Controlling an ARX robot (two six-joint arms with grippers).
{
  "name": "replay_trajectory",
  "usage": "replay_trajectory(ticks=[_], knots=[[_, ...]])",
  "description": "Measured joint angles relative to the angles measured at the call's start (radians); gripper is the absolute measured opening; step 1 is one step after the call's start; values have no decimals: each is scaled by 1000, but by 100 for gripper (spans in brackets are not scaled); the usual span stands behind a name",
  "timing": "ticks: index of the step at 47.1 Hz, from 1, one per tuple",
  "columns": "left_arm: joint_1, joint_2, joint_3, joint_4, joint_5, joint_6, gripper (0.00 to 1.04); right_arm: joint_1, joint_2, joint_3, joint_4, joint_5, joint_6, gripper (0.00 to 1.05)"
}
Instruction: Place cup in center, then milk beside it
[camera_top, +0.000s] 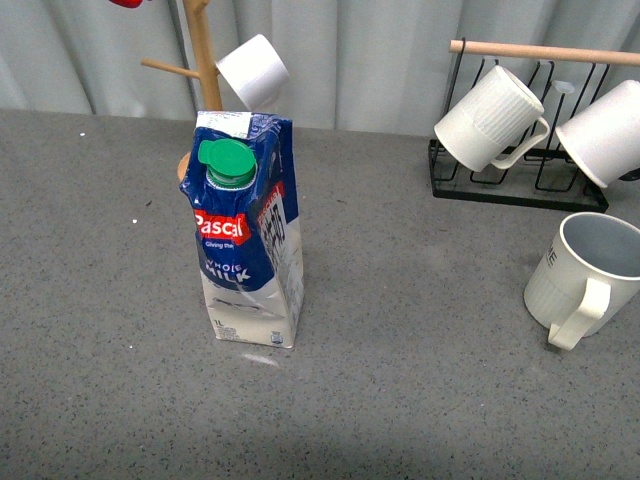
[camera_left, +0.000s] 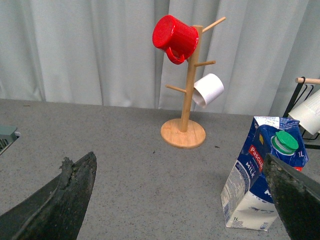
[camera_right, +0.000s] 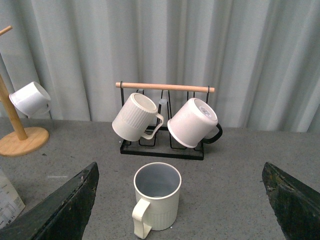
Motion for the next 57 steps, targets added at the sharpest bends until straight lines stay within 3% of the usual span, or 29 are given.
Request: replay_trajectory(ticks=[18, 23, 26, 34, 44, 57], knots=[[0, 0, 0, 0, 0, 0, 98, 0, 0, 0, 0, 1, 0, 96], [0, 0, 0, 0, 0, 0, 98, 52, 26, 0, 30, 184, -120, 96], [0, 0, 0, 0, 0, 0, 98, 56, 64, 0, 31, 206, -180, 96], [0, 0, 0, 0, 0, 0, 98, 27, 260, 19, 55, 137, -224, 96], [0, 0, 0, 0, 0, 0, 98, -82, 696, 146, 257, 55, -185, 96], [0, 0, 0, 0, 0, 0, 98, -107, 1184, 374, 262, 23, -119, 96]])
